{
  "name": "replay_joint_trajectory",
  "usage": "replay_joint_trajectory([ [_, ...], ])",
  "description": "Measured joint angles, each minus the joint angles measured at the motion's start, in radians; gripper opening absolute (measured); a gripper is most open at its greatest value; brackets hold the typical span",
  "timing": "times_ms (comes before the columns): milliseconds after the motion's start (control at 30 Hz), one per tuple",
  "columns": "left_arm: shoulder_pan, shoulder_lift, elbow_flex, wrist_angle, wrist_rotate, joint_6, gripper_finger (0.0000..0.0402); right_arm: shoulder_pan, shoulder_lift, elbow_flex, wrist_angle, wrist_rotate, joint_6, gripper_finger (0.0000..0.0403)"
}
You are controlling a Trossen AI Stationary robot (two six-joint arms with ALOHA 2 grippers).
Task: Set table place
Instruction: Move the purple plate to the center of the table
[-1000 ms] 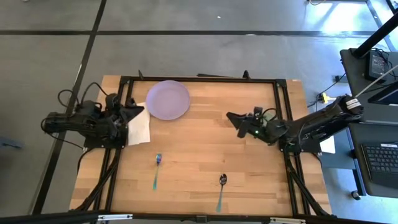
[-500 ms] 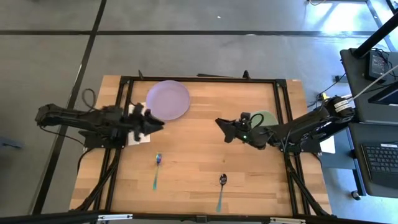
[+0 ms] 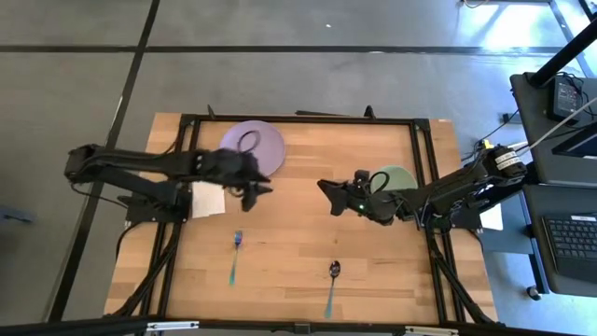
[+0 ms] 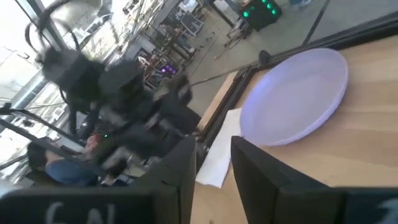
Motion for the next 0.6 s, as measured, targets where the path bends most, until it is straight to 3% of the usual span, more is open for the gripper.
replay_joint_trajectory([
  [133, 0.081, 0.153, 0.094, -0.153, -0.044, 0.05, 0.0153, 0.001, 0.0, 0.0, 0.006, -0.027, 0.038, 0.0105],
  [400, 0.218, 0.394, 0.102, -0.165, 0.019, 0.011, 0.0153, 0.006, 0.0, 0.0, 0.016, -0.058, 0.056, 0.0105],
  [600, 0.277, 0.52, 0.102, -0.128, 0.004, 0.008, 0.0153, 0.006, -0.001, 0.0, 0.037, -0.058, 0.056, 0.0105],
])
